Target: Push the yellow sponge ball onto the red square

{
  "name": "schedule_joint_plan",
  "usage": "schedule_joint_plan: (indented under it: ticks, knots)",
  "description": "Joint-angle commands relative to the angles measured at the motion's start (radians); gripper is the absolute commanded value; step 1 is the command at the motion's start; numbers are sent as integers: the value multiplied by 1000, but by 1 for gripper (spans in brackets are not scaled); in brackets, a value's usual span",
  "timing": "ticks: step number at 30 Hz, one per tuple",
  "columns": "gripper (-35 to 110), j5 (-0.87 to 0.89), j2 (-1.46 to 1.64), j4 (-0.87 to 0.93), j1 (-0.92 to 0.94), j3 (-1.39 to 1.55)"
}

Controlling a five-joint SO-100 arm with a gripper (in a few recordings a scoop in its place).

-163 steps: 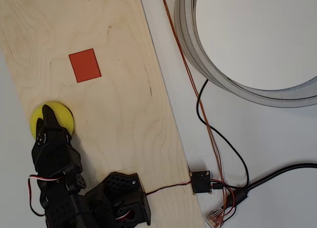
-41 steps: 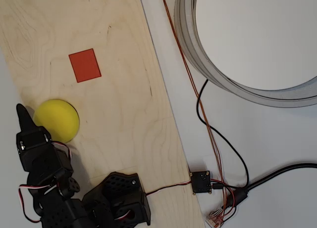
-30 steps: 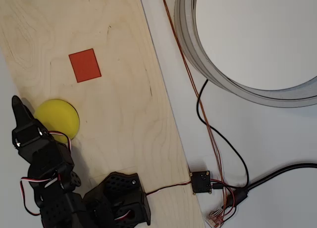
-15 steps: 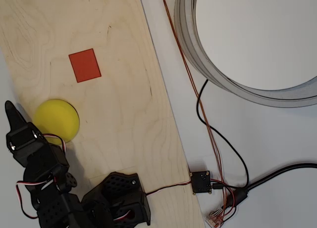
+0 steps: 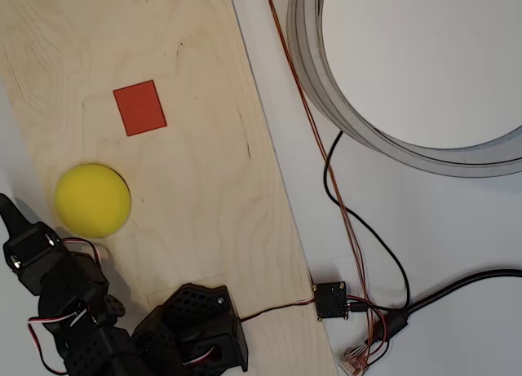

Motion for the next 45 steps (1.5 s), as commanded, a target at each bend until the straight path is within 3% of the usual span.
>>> schedule_joint_plan:
  ticks: [1,10,22,34,45]
  knots:
    - [11,-32,-41,-138,-11,3]
    - [10,-112,-287,-426,9,-8]
    - [9,-135,-337,-528,91,-2]
    - [9,-83,-899,-1074,147,-106]
    - [8,-74,-1138,-1305,199,-193]
